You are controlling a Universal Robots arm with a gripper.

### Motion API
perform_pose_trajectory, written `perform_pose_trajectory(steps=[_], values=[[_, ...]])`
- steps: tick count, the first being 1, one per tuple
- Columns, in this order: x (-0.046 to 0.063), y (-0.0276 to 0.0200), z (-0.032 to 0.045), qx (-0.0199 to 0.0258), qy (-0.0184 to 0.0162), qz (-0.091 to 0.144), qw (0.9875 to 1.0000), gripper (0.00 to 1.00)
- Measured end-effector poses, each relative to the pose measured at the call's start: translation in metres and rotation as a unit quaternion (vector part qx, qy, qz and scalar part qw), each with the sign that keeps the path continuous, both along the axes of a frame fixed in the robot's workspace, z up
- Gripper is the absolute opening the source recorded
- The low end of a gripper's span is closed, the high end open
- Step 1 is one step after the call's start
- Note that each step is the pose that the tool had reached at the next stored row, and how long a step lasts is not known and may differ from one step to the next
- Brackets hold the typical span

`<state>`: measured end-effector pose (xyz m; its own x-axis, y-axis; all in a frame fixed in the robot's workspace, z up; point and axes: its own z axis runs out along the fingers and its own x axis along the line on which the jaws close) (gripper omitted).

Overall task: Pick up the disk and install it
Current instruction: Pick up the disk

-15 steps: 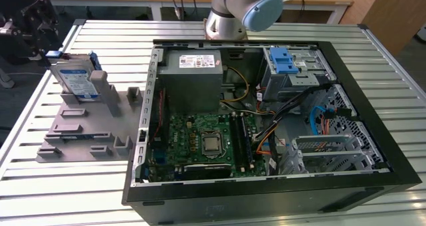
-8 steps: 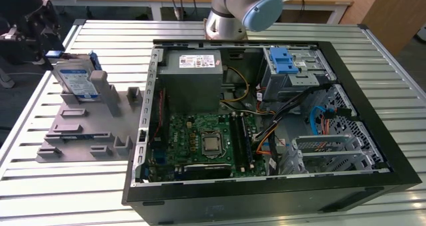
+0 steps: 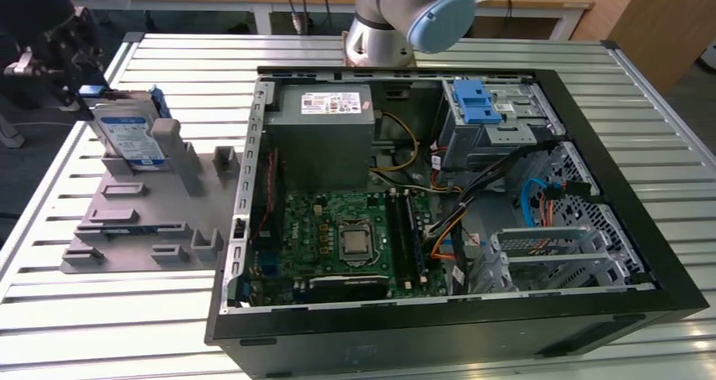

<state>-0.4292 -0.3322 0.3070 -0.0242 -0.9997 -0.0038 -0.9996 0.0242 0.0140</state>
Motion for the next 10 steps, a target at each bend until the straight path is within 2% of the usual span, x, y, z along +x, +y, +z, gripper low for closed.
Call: perform_pose_trajectory(steps=[4,5,10], values=[[0.0,0.0001,-0.0027,0.0001,0.0,0.0,1.0,0.61],[0.0,0.0001,-0.0033,0.0001,0.0,0.0,1.0,0.54],[-0.0001,0.0004,-0.0065,0.0009,0.0,0.0,1.0,0.54]])
